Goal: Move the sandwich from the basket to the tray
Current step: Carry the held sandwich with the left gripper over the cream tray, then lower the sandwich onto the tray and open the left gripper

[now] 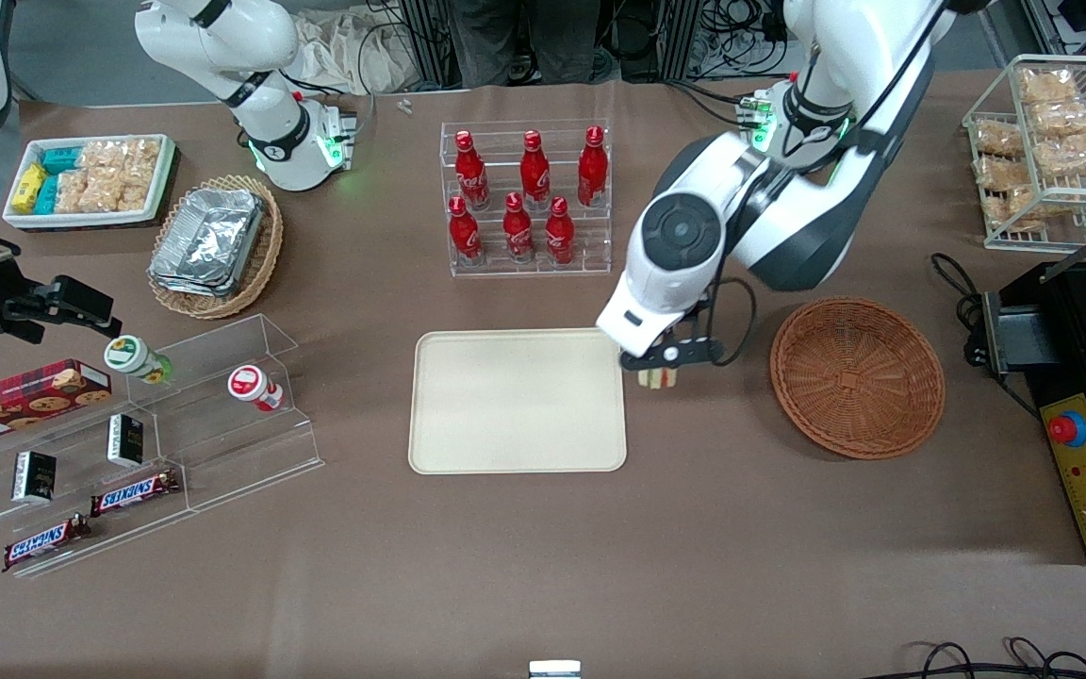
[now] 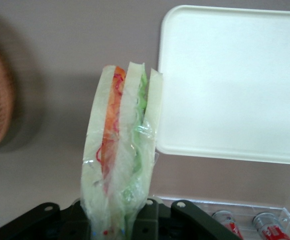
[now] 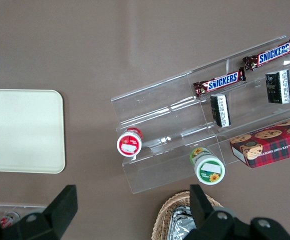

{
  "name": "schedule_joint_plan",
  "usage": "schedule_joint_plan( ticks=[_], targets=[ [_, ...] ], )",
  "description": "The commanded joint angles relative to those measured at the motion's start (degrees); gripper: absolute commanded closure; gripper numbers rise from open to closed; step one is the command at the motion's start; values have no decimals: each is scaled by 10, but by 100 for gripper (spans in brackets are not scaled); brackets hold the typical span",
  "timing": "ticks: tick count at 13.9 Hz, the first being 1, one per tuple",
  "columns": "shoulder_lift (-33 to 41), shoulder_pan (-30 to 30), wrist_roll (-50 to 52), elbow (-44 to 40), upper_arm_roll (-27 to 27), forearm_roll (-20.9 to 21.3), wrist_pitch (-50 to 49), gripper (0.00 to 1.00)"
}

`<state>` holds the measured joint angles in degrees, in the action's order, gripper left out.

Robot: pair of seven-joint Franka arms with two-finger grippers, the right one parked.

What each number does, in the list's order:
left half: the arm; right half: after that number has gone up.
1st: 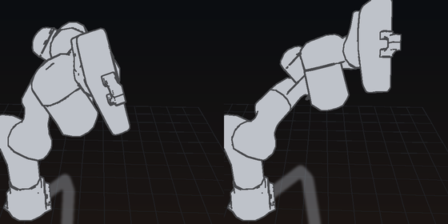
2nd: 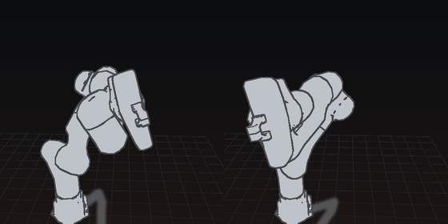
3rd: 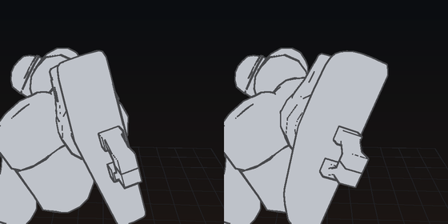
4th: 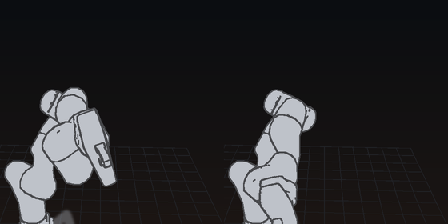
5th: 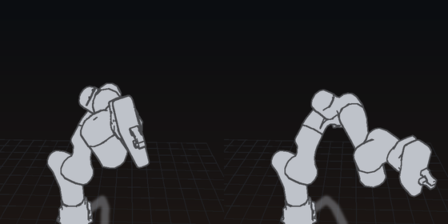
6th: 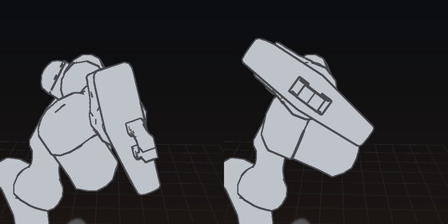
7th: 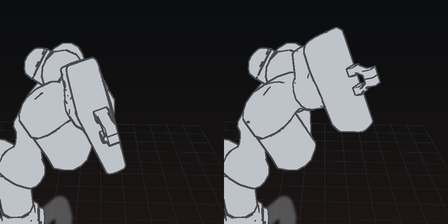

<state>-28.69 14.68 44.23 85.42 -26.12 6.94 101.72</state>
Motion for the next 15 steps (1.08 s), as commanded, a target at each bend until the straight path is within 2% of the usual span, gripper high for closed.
schedule_joint_plan(
  ticks=[1,6,8,12,13,14,15],
  targets=[
    [-71,16,-46,-47,1,24,36,100],
    [-151,62,28,-44,4,75,139,100],
    [-171,63,57,-43,4,101,165,100],
    [-188,64,71,-43,5,109,170,100],
    [-188,64,71,-42,5,109,170,79],
    [-190,63,70,-42,5,109,170,7],
    [-190,63,70,-42,5,109,169,0]
  ],
)
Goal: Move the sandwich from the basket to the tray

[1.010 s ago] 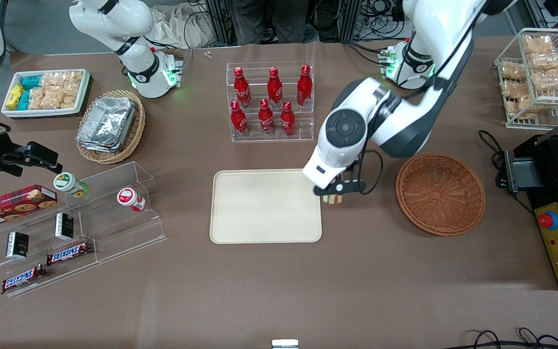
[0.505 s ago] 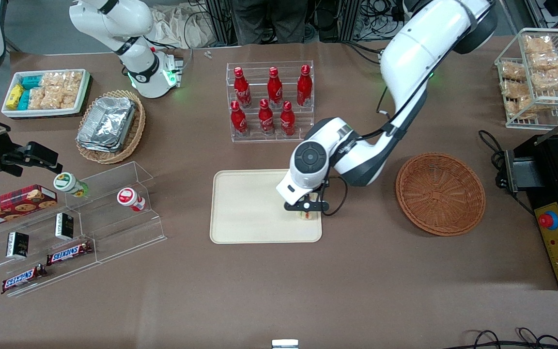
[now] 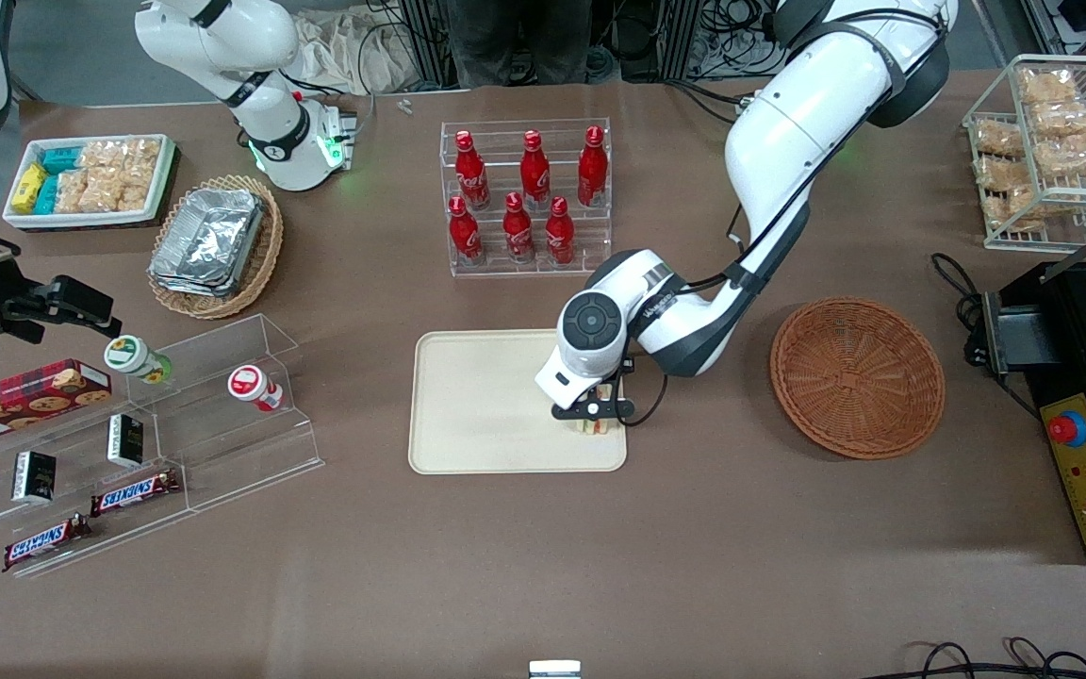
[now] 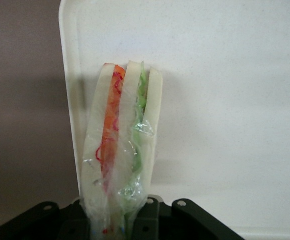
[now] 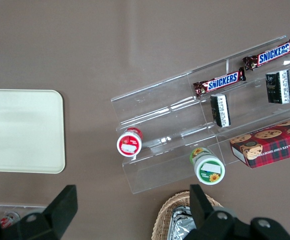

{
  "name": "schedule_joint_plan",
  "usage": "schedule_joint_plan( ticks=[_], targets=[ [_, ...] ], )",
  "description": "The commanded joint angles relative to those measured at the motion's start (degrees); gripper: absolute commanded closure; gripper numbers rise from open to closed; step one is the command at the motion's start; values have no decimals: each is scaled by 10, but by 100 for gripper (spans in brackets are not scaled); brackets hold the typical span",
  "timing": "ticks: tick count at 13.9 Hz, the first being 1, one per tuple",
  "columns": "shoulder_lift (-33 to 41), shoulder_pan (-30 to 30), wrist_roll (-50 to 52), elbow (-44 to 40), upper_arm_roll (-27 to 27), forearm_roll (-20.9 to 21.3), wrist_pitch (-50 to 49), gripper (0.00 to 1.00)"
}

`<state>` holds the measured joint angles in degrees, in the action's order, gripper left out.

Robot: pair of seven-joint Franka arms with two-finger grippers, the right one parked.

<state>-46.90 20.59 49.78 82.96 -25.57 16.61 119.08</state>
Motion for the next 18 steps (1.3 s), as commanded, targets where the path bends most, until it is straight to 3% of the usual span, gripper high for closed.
schedule_joint_plan(
  ticks=[1,4,8,10,15,18],
  targets=[
    [-8,4,15,-17,0,12,-4,0],
    [21,2,14,-21,2,19,-30,0],
    [136,-5,-1,-25,13,-13,-154,0],
    [204,-4,-90,-23,61,-65,-217,0],
    [292,-4,-283,-19,205,-157,-279,0],
    [331,-4,-335,-16,269,-171,-318,0]
  ],
)
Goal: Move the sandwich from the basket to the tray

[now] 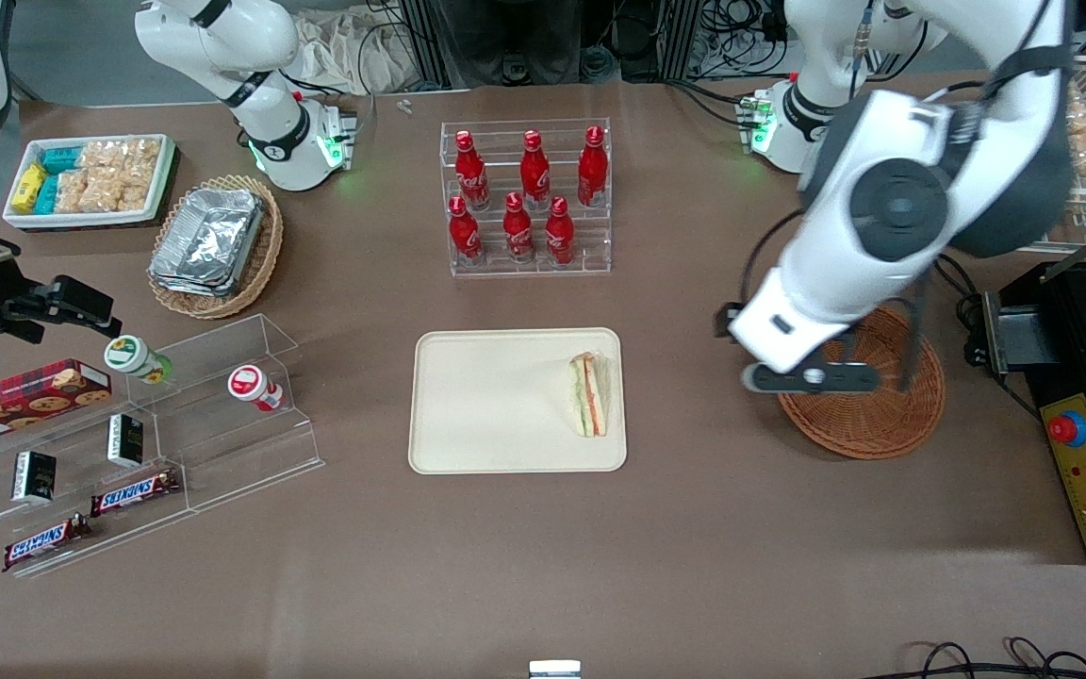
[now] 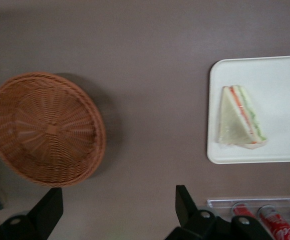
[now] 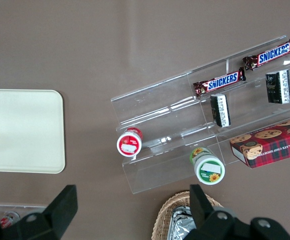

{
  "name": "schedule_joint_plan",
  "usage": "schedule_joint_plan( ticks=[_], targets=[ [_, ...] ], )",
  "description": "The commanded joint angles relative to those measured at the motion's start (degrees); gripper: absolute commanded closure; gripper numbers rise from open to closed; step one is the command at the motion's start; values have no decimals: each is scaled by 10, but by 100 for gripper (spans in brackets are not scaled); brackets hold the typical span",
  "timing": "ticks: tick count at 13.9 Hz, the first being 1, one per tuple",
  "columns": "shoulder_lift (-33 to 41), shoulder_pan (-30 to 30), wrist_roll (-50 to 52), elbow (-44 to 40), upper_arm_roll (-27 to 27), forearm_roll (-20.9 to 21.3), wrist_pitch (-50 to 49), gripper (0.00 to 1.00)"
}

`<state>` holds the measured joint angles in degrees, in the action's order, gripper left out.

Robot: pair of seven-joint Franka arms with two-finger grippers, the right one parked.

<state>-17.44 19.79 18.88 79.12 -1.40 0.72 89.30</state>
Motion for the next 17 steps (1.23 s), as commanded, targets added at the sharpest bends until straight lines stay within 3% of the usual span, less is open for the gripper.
schedule_joint_plan(
  ticks=[1,9,15,17],
  targets=[
    [48,4,-38,30,42,-12,-26,0],
    [186,4,-135,137,147,-5,-26,0],
    [196,2,-137,130,152,-5,-35,0],
    [195,-63,-138,125,93,-8,-43,0]
  ],
)
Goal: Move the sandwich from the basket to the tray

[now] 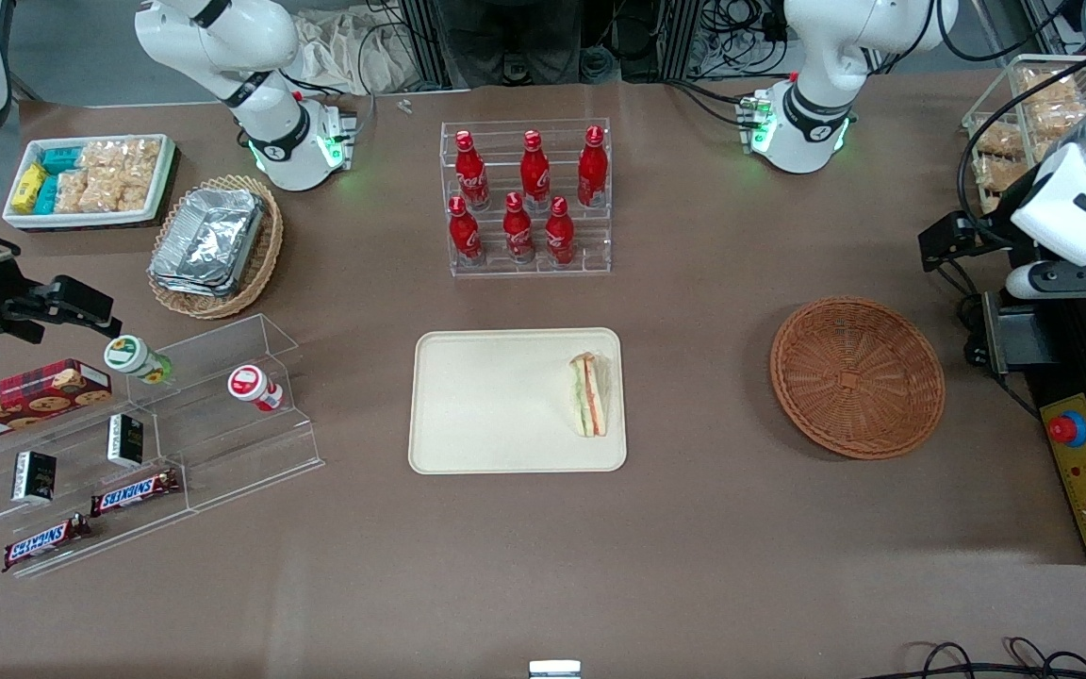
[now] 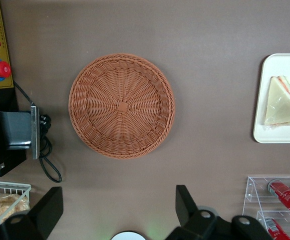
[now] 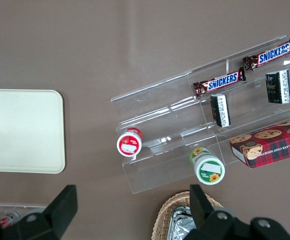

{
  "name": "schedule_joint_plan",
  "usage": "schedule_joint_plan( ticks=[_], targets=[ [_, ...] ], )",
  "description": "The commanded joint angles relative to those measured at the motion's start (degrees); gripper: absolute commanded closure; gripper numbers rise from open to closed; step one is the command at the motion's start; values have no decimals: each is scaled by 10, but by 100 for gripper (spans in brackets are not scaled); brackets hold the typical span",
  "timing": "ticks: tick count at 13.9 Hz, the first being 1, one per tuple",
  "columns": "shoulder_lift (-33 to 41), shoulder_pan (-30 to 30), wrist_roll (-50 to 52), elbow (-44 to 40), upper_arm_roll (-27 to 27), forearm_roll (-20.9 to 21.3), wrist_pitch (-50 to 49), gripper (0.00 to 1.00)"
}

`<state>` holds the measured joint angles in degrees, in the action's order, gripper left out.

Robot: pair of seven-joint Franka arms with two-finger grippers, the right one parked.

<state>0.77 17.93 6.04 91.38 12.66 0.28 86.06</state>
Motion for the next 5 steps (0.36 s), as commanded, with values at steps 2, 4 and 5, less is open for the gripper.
schedule_joint_plan(
  ticks=[2,4,5],
  targets=[
    [9,-85,-10,-3,-76,-6,-15,0],
    [10,-163,-10,-3,-156,-7,-15,0],
    [10,-180,-10,-4,-177,-7,-15,0]
  ],
)
